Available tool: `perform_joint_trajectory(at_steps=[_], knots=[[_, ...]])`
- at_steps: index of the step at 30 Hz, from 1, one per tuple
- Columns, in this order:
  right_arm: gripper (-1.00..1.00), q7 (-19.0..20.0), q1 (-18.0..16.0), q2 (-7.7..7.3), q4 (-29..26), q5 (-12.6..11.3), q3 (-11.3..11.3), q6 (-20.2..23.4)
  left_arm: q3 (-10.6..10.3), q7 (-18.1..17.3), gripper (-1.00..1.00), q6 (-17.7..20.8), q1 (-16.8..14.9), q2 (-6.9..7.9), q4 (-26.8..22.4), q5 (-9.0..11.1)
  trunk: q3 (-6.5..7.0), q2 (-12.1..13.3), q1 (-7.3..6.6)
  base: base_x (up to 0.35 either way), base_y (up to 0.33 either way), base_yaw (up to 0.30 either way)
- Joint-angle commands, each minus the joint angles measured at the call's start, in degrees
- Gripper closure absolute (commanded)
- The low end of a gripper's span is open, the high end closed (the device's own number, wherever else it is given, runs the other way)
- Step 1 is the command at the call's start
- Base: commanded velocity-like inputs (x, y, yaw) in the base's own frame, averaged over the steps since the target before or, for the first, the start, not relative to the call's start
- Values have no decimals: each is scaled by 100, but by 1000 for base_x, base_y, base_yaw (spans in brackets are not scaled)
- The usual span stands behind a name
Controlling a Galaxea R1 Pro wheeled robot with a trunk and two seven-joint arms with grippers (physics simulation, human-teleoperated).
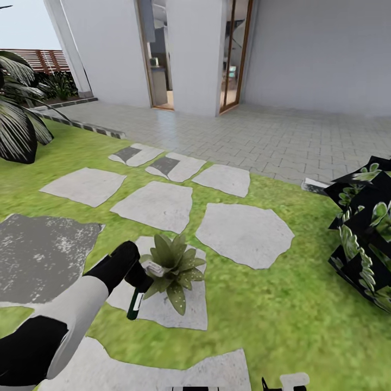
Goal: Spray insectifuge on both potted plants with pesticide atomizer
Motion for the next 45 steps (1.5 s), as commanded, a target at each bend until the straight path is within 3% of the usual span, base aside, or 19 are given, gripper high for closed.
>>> perform_joint_trajectory(at_steps=[1,5,19,27,32,36,41,45], knots=[[-100,-57,-2,0,5,24,46,-7,-22,-58,100,9,62,14,-10,-49,-4,-2,-1,3,1,0],[-100,-57,-2,0,4,24,46,-7,-20,-48,100,0,204,55,-6,-53,-4,-2,-1,0,0,0],[-100,-57,-2,0,7,24,49,-7,-18,-39,100,-1,226,83,-6,-52,-4,-2,-1,-59,108,0],[-100,-57,-2,0,4,24,47,-7,13,-39,100,-10,247,-45,-8,-47,-4,-2,-1,4,18,0],[-100,-57,-4,0,3,24,48,-7,19,-39,100,-16,491,-111,-20,-63,-4,-2,-1,0,0,0],[-100,-57,-1,0,5,24,50,-7,22,-39,100,-19,552,-37,-9,-70,-4,-2,-1,0,0,0],[-100,-57,-2,0,6,24,53,-7,47,-45,100,-27,738,176,-45,-71,-4,-2,-1,0,0,0],[-100,-57,-2,0,4,24,50,-7,27,-30,100,-28,751,139,-97,-70,-4,-2,-1,0,0,0]])
